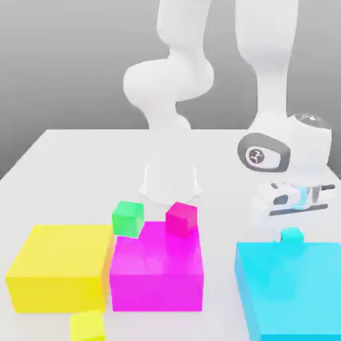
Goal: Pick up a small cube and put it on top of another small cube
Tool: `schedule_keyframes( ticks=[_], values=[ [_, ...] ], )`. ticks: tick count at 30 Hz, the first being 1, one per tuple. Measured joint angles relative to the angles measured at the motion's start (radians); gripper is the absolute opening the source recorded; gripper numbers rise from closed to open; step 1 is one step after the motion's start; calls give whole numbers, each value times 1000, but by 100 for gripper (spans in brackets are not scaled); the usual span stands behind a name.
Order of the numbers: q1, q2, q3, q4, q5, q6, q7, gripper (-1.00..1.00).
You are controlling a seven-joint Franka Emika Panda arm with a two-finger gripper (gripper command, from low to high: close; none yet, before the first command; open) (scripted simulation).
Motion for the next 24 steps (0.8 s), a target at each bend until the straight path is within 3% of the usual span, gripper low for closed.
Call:
schedule_keyframes(
  ticks=[6, 11, 16, 24],
  values=[
    [-76, -207, 141, -48, 278, -155, -212, -100],
    [-105, -339, 90, -69, 466, -269, -535, -100],
    [-126, -463, -10, -88, 505, -378, -786, -100],
    [-221, -664, -156, -121, 423, -545, -1088, -100]
  ],
)
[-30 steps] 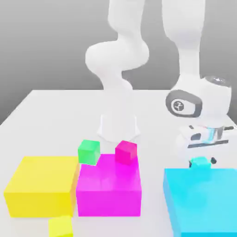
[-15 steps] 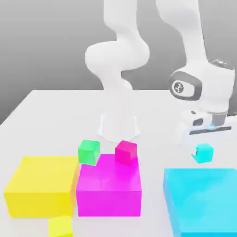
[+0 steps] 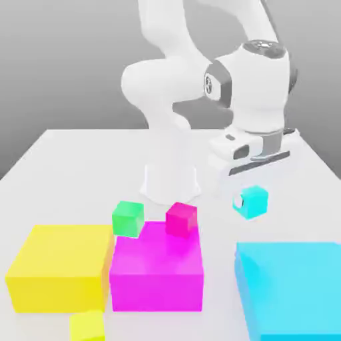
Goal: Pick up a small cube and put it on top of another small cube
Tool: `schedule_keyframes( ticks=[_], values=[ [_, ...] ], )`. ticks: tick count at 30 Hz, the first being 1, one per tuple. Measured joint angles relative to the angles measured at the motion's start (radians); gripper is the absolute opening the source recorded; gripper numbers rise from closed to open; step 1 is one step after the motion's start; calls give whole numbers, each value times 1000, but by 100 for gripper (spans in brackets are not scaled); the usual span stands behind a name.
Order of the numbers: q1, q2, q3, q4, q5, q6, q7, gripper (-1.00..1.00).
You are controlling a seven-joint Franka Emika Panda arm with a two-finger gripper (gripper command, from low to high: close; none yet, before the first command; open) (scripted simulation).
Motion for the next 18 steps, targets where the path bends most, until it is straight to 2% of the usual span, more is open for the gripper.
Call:
schedule_keyframes(
  ticks=[10, 16, 17, 18],
  values=[
    [-171, -245, -135, -41, -183, -196, -304, -100],
    [-189, -92, -154, -103, -206, 19, -328, -100],
    [-190, -76, -155, -109, -207, 41, -328, 100],
    [-190, -76, -155, -109, -207, 41, -328, 100]
  ],
)
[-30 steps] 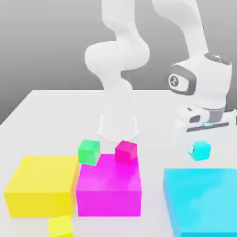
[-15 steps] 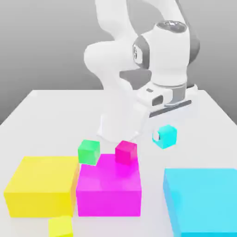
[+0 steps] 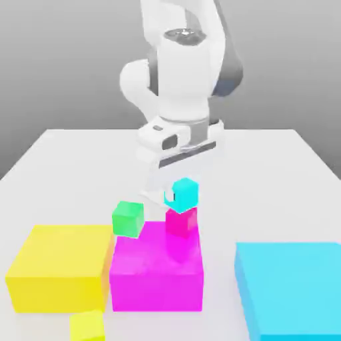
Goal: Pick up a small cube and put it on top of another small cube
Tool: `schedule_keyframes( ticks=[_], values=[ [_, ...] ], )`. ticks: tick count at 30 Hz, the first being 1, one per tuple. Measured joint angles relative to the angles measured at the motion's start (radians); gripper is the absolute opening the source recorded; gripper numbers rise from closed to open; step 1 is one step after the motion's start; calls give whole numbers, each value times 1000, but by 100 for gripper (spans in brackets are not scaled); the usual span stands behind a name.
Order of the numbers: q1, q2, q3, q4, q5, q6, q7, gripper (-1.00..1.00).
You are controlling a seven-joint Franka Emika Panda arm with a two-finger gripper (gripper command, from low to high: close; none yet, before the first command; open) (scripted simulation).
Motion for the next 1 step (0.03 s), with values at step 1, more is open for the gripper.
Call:
schedule_keyframes(
  ticks=[1],
  values=[
    [0, 0, 0, 0, 0, 0, 0, 100]
  ],
)
